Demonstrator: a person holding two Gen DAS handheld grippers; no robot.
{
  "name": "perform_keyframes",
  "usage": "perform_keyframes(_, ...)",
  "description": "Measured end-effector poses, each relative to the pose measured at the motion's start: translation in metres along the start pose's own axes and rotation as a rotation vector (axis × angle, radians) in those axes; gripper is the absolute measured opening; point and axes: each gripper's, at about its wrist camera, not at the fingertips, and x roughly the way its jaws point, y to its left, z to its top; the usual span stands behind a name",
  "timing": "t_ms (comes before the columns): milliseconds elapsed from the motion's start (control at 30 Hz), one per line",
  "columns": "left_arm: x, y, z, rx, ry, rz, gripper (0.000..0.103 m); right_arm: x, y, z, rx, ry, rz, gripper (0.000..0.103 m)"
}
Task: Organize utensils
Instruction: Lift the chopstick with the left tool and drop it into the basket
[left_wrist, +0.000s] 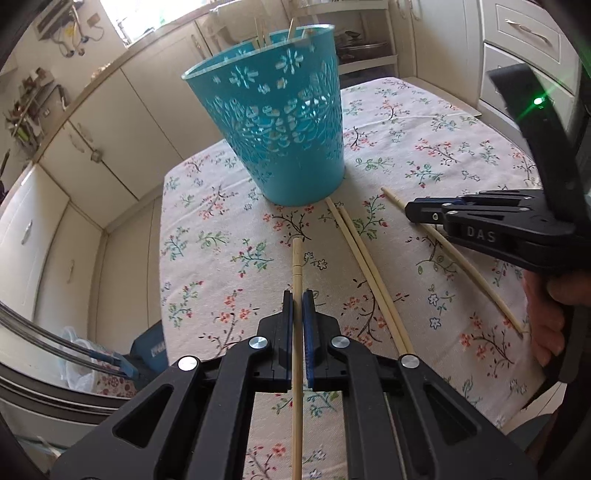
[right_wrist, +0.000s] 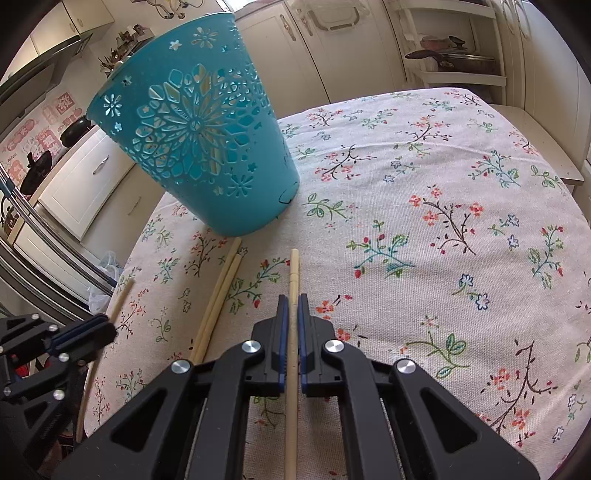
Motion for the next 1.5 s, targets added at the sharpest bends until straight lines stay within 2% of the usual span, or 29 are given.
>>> perform_keyframes(200, -0.017, 0.004, -0.001, 0.008, -0.031, 0.011, 0.005, 0.0, 0.0, 0.0, 0.0, 0.0, 0.0, 0.004)
perform_keyframes(400, -0.039, 0.01, 0.003, -0.017, -0.081, -0.021, 0.005, 0.0, 0.0, 0.0, 0.0, 0.0, 0.0, 0.004)
perform_keyframes(533, -0.065, 0.029, 0.013, -0.088, -0.152, -0.09, 0.005, 0.0, 0.0, 0.0, 0.0, 0.0, 0.0, 0.004)
perform_keyframes(667, -0.099, 0.057, 0.03, -0.183, -0.261, -0.149, 0.005, 0.0, 0.0, 0.0, 0.0, 0.0, 0.001, 0.004)
perform_keyframes(933, -0.142, 0.092, 0.068, -0.298, -0.431, -0.182, 0.005, 0.0, 0.0, 0.0, 0.001, -0.001, 0.002, 0.004)
perform_keyframes(1200, -0.15, 0.103, 0.115, -0.383, -0.558, -0.157, 0.005, -0.001, 0.001, 0.0, -0.002, -0.001, 0.007, 0.007)
perform_keyframes(1367, -0.137, 0.111, 0.15, -0.442, -0.62, -0.139, 0.005, -0.001, 0.002, 0.0, -0.001, -0.001, 0.011, 0.008)
perform_keyframes(1500, -0.122, 0.11, 0.174, -0.451, -0.647, -0.113, 0.005, 0.0, 0.002, 0.0, 0.0, -0.001, 0.018, 0.01)
